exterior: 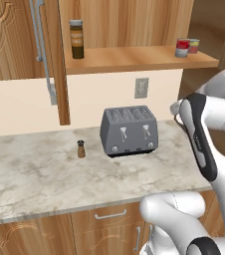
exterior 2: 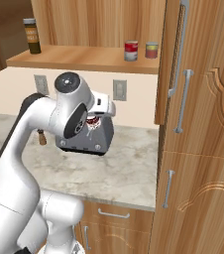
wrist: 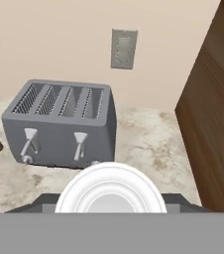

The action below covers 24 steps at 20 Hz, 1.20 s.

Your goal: Pick the cans from the counter and place them in their designated side in the cabinet.

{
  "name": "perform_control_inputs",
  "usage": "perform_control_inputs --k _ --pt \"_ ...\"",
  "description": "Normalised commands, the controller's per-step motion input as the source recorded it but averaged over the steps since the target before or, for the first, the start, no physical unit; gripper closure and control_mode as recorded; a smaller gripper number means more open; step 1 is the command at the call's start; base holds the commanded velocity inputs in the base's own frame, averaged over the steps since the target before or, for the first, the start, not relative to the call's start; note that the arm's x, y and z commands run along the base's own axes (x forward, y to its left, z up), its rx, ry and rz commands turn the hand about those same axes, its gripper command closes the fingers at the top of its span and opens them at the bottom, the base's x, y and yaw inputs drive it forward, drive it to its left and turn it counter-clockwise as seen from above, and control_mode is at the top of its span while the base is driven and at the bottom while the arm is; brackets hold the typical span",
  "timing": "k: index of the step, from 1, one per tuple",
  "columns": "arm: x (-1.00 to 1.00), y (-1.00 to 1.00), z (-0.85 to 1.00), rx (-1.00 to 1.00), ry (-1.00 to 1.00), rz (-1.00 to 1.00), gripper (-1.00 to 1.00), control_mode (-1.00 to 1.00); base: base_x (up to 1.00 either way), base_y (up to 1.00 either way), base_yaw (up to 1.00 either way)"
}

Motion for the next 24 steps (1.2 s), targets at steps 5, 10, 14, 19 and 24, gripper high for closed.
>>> perform_control_inputs --k 5,10,14,19,24 --pt "-0.27 0.08 0.40 0.00 -0.09 0.00 1.00 -1.00 0.00 0.00 0.00" --pt "-0.25 0.08 0.40 0.00 -0.09 0.00 1.00 -1.00 0.00 0.00 0.00" --pt "-0.17 0.10 0.44 -0.01 -0.08 0.00 1.00 -1.00 0.00 0.00 0.00" --pt "-0.17 0.06 0.45 -0.01 -0.08 0.00 1.00 -1.00 0.00 0.00 0.00" --pt "-0.18 0.03 0.44 -0.01 -0.08 0.00 1.00 -1.00 0.00 0.00 0.00"
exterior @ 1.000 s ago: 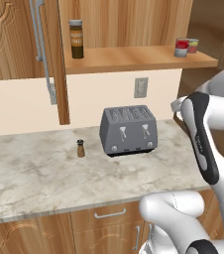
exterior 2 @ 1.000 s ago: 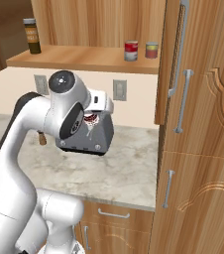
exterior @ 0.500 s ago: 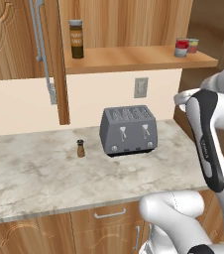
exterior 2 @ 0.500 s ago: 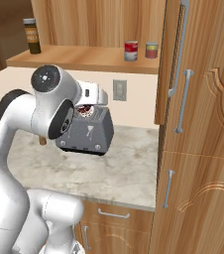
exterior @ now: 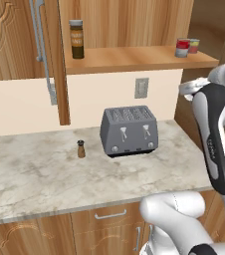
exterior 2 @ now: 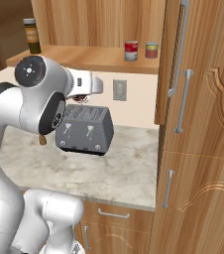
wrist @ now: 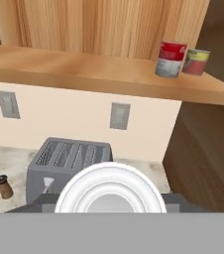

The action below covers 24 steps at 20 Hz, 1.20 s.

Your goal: Pick the cans from the counter and place them in their designated side in the cabinet.

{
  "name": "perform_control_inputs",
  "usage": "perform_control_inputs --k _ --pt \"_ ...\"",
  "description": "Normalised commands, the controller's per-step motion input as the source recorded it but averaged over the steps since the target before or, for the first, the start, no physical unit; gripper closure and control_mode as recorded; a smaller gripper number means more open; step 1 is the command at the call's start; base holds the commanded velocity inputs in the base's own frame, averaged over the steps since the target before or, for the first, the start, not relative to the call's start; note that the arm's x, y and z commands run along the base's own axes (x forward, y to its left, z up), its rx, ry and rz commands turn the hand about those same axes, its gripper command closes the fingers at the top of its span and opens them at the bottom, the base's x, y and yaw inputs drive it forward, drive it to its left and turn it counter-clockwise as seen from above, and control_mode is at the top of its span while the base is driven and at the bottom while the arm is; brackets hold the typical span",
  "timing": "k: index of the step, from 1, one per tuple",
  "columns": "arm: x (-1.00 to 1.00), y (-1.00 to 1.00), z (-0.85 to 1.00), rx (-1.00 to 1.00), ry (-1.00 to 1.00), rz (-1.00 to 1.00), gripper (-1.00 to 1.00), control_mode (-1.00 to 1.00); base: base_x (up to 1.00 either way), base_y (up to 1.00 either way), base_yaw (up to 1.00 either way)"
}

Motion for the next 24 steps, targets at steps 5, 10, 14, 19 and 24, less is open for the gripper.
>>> perform_control_inputs --k 5,10,14,19,24 --pt "-0.04 0.03 0.39 -0.01 -0.08 0.00 1.00 -1.00 0.00 0.00 0.00" --pt "0.06 0.02 0.29 0.00 -0.06 0.00 1.00 -1.00 0.00 0.00 0.00" --pt "0.21 0.00 0.17 0.00 -0.04 0.00 1.00 -1.00 0.00 0.00 0.00" --pt "0.31 0.00 0.12 0.00 -0.02 0.00 1.00 -1.00 0.00 0.00 0.00" --pt "0.37 0.00 0.10 0.00 0.00 0.00 1.00 -1.00 0.00 0.00 0.00"
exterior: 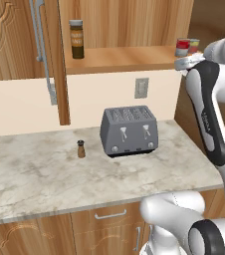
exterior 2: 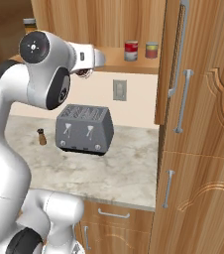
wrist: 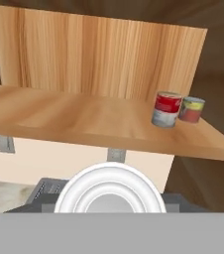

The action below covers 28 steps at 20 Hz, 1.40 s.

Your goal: Pick the cans from the counter and place them in their designated side in the cabinet.

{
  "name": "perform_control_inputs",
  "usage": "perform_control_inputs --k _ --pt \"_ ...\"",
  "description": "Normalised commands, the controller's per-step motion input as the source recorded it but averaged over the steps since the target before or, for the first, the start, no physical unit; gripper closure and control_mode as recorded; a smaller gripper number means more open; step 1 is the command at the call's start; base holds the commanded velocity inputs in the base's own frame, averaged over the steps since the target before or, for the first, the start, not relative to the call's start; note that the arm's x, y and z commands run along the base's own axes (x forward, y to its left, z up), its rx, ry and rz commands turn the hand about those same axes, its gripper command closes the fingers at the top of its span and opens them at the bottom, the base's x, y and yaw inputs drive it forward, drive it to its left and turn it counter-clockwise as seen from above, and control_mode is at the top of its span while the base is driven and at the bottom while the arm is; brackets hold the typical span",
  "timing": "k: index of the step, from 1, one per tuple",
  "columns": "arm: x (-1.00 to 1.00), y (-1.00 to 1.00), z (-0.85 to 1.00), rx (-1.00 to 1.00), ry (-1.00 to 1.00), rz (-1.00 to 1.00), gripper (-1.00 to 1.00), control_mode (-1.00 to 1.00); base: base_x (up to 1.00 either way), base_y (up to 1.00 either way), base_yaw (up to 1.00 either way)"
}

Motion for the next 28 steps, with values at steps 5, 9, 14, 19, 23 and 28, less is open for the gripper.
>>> perform_control_inputs --k 5,9,14,19,23,28 --pt "0.42 0.00 0.00 0.00 0.00 0.00 1.00 -1.00 0.00 0.00 0.00" --pt "0.42 0.00 0.01 0.00 0.00 0.00 1.00 -1.00 0.00 0.00 0.00" --pt "0.41 0.00 0.01 0.00 0.00 0.00 1.00 -1.00 0.00 0.00 0.00" --pt "0.46 0.00 0.01 0.00 0.00 0.00 1.00 -1.00 0.00 0.00 0.00" --pt "0.47 -0.02 0.02 0.00 0.00 0.00 1.00 -1.00 0.00 0.00 0.00" --pt "0.43 -0.10 0.05 0.00 0.00 0.00 1.00 -1.00 0.00 0.00 0.00"
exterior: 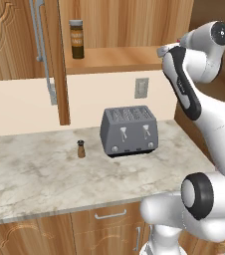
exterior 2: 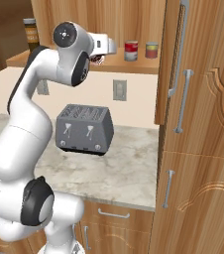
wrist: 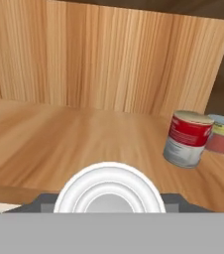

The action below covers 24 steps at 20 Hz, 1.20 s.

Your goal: Pick the cans from the counter and place them in their designated side in the cabinet.

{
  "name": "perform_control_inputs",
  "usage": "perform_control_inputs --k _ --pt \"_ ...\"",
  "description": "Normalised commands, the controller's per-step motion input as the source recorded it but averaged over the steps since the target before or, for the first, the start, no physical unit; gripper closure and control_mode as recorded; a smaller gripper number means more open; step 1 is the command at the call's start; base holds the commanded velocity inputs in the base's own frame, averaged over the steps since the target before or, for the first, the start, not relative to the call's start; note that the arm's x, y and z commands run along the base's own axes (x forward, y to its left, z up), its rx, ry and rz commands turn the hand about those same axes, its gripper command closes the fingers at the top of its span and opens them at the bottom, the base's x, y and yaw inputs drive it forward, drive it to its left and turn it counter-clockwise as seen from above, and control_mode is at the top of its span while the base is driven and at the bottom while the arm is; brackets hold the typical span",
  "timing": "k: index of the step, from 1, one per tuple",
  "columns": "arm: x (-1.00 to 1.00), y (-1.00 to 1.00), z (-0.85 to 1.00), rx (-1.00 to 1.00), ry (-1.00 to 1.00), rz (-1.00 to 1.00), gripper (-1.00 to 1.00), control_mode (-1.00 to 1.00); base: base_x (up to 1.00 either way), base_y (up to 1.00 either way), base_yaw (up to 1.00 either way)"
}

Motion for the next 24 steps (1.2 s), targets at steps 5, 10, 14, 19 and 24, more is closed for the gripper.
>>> perform_control_inputs --k 5,10,14,19,24 --pt "0.38 -0.12 0.04 0.00 0.00 0.00 1.00 -1.00 0.00 0.00 0.00" --pt "0.24 -0.10 0.00 0.00 0.00 0.00 1.00 -1.00 0.00 0.00 0.00" --pt "0.10 -0.12 0.00 0.00 0.00 0.00 1.00 -1.00 0.00 0.00 0.00" --pt "0.08 -0.12 0.00 0.00 0.00 0.00 1.00 -1.00 0.00 0.00 0.00" --pt "0.04 -0.10 -0.04 0.00 0.01 0.00 1.00 -1.00 0.00 0.00 0.00"
